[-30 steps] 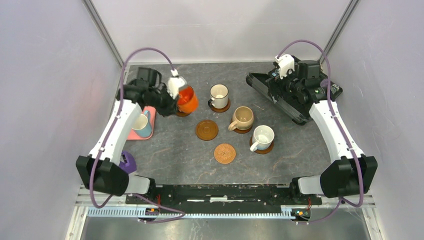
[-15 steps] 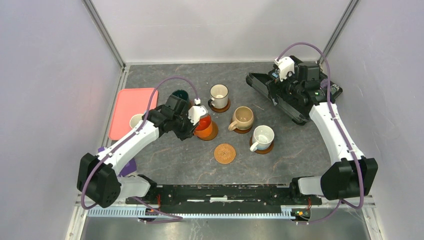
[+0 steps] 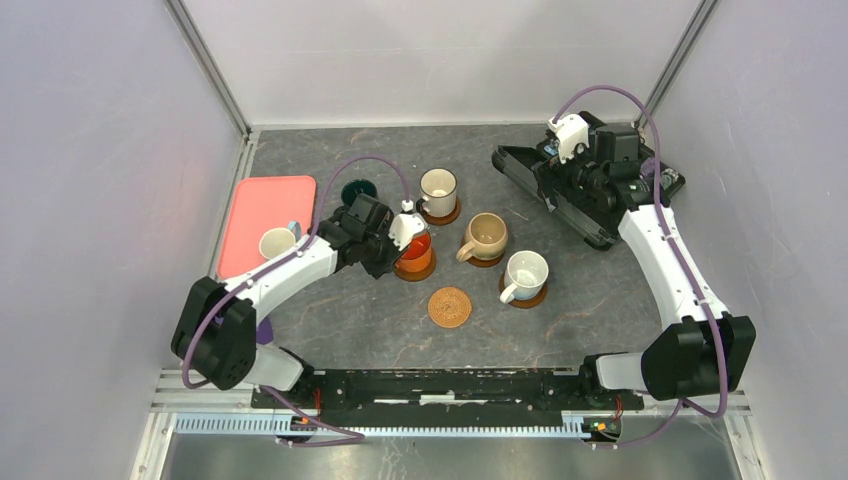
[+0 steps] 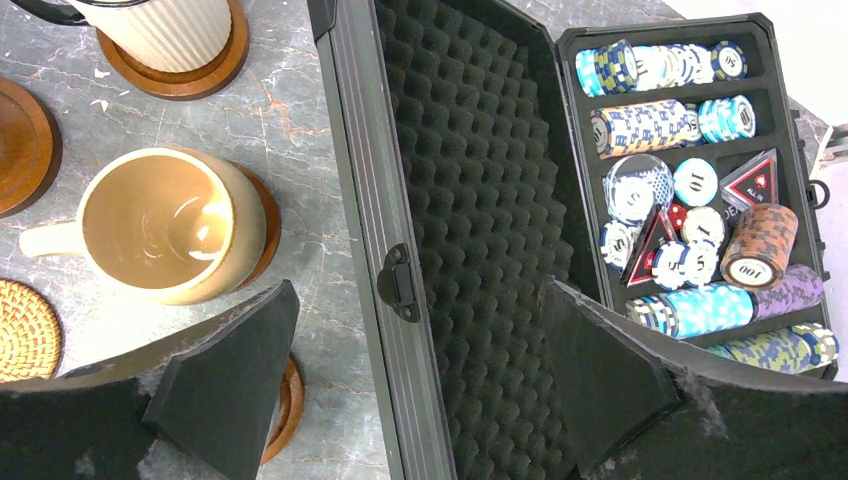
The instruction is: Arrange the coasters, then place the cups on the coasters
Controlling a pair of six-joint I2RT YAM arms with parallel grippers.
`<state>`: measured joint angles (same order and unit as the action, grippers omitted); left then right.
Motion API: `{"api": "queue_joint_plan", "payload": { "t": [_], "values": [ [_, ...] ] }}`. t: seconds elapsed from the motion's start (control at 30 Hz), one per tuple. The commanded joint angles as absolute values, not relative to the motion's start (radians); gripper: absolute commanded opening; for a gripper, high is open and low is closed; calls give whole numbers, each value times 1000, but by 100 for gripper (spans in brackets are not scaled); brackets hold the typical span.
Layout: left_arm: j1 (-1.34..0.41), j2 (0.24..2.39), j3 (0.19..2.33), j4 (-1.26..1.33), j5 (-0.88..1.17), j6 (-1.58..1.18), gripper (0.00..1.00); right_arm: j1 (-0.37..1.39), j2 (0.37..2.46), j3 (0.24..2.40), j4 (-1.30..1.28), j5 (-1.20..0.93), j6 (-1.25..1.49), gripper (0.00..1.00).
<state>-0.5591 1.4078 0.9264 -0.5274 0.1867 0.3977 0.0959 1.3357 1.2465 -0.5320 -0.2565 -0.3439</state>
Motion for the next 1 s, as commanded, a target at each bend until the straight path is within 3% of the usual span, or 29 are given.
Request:
{"api": "queue_joint_plan", "payload": {
  "t": [0.0,0.6,0.97],
  "values": [
    [-571,1416,927,-402,179,379,2,92,1320,1249,-511,-247,-353,98],
    [-588,1494,903,-357,123,359,11,91,1345,1262,-509,-248,-358,98],
    [-593,1499,909,-382,110,352,31,90,1352,1260,-500,-256,-349,98]
  ]
}}
